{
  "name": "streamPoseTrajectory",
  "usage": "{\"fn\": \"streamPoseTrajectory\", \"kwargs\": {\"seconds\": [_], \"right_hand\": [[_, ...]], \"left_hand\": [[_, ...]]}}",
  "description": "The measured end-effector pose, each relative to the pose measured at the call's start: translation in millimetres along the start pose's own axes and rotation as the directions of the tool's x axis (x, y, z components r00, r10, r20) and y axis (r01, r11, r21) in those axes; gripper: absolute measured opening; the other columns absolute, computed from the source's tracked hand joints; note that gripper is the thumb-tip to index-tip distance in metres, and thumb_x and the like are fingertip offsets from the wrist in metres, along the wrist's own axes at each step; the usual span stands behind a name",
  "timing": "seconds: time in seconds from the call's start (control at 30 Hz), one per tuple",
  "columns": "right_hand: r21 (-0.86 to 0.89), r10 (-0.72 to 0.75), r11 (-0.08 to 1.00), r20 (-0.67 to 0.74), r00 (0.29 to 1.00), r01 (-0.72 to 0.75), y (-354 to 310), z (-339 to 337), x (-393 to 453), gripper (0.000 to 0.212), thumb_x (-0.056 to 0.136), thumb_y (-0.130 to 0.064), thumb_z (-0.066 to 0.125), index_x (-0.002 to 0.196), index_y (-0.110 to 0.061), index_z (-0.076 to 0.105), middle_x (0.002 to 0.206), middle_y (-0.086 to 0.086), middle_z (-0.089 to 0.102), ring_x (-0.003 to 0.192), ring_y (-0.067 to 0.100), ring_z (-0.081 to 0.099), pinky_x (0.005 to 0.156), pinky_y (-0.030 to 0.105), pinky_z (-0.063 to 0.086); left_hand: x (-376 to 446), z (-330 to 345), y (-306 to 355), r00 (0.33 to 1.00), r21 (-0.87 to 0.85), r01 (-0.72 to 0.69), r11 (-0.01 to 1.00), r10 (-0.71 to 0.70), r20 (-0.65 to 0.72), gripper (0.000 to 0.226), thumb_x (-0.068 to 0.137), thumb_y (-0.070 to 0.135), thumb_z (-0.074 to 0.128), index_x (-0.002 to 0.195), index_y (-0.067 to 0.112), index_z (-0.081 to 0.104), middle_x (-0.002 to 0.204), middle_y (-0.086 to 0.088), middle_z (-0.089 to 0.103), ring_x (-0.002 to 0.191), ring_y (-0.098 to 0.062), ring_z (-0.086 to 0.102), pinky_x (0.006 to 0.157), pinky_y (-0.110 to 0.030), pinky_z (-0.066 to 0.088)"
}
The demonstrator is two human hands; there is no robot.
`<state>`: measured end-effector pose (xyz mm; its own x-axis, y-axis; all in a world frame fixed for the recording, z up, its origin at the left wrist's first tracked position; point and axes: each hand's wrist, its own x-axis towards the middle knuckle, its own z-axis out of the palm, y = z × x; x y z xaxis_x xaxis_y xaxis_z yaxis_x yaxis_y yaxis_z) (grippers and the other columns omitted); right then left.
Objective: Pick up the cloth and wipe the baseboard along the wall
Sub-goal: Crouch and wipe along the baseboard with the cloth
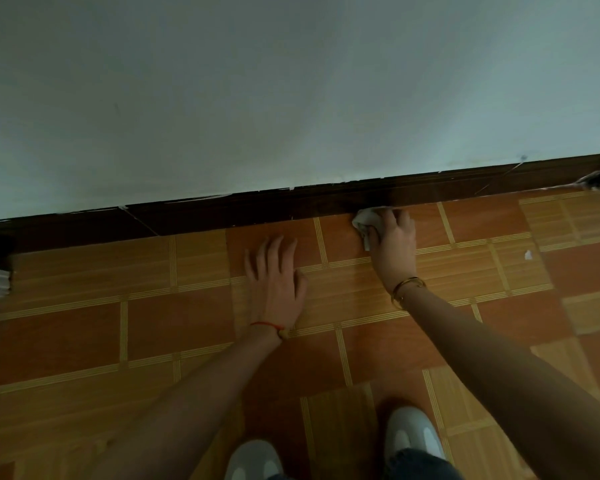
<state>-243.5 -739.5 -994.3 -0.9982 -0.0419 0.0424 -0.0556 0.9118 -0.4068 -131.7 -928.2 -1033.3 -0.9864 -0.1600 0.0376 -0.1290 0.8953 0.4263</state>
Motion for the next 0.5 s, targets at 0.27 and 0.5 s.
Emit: {"fn": "streamPoseTrajectory", "kwargs": {"seconds": [0.27, 0.5], "right_hand": [[0.057, -0.370, 0.929, 0.143, 0.918, 0.366, -23, 2, -3, 0.039, 0.086, -0.012, 0.067, 0.123, -0.003, 0.059, 0.116, 0.020, 0.054, 0.107, 0.035, 0.049, 0.092, 0.041, 0.045], [-0.002, -0.105, 0.994, 0.017, 0.994, 0.105, 45, -13, 15, 0.033, 0.089, -0.009, 0.062, 0.122, -0.002, 0.057, 0.114, 0.021, 0.052, 0.105, 0.037, 0.048, 0.089, 0.048, 0.047]], "left_hand": [[-3, 11, 0, 0.999, 0.117, -0.003, 0.993, 0.007, -0.033, 0.053, 0.093, 0.030, 0.047, 0.142, 0.012, 0.051, 0.149, -0.016, 0.045, 0.140, -0.036, 0.036, 0.119, -0.063, 0.016], [-2, 14, 1, 0.995, 0.094, -0.016, 0.995, 0.025, -0.100, 0.053, 0.090, 0.027, 0.052, 0.142, 0.013, 0.052, 0.148, -0.013, 0.047, 0.141, -0.036, 0.037, 0.120, -0.063, 0.015]]}}
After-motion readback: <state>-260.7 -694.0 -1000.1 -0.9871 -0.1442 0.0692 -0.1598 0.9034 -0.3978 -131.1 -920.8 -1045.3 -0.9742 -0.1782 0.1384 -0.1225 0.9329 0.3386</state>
